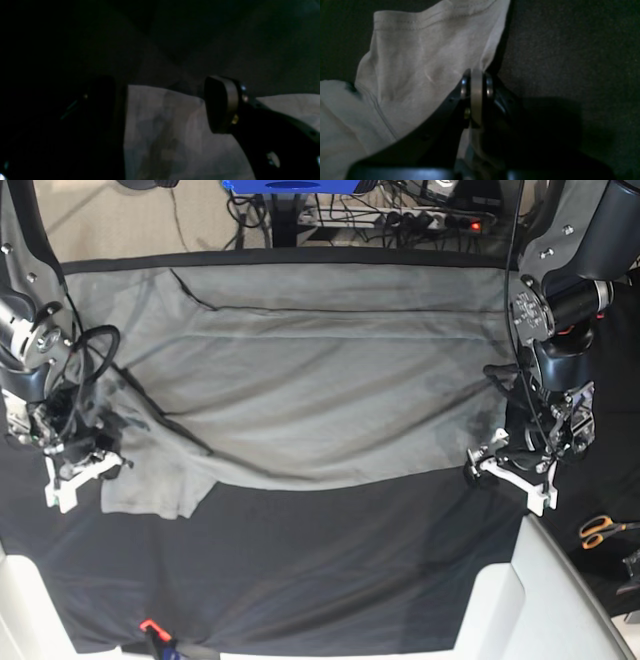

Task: Fold the T-shirt properly
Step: 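Hold the side edges with both grippers and fold them toward the collar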

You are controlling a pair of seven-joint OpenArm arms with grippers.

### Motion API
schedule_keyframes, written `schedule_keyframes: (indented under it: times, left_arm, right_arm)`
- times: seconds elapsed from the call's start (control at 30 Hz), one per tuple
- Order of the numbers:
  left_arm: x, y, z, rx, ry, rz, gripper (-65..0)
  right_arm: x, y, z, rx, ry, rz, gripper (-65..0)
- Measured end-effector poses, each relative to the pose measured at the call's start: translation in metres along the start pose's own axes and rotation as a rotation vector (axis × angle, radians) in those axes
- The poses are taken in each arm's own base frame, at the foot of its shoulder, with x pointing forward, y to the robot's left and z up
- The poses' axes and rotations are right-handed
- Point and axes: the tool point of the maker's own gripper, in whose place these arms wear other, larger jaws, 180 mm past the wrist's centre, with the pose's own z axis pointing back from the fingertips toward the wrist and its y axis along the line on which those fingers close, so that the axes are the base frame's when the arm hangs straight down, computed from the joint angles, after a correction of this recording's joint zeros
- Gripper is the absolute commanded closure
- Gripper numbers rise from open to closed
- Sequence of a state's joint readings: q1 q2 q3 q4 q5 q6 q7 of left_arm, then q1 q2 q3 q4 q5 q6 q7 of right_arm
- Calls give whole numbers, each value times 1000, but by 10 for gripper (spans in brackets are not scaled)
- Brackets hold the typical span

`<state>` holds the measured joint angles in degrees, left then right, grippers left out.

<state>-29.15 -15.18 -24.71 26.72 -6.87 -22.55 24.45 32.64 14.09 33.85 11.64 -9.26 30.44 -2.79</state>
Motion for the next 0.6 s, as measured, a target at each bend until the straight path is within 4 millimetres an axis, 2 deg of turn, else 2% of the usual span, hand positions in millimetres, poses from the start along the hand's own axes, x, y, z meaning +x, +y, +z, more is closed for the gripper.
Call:
schedule_keyframes:
  times: [0.13,0.3,0.37,0.47,0.6]
  left_arm:
    - [-3,4,1,6,-2,0,-283]
    - [-5,6,-2,7,-56,18,-86]
    - [-8,4,-6,8,-62,-25,0]
    - [-8,-4,-10,5,-65,-127,0]
    - [-8,-11,-12,-7,-73,-145,0]
  right_arm:
    - [0,0,0,0,0,0,0]
    - [0,0,0,0,0,0,0]
    - [-1,0,0,-1,1,-1,0]
    - [-2,-1,0,-1,-1,-1,0]
    - [-2,-1,0,-1,-1,-4,0]
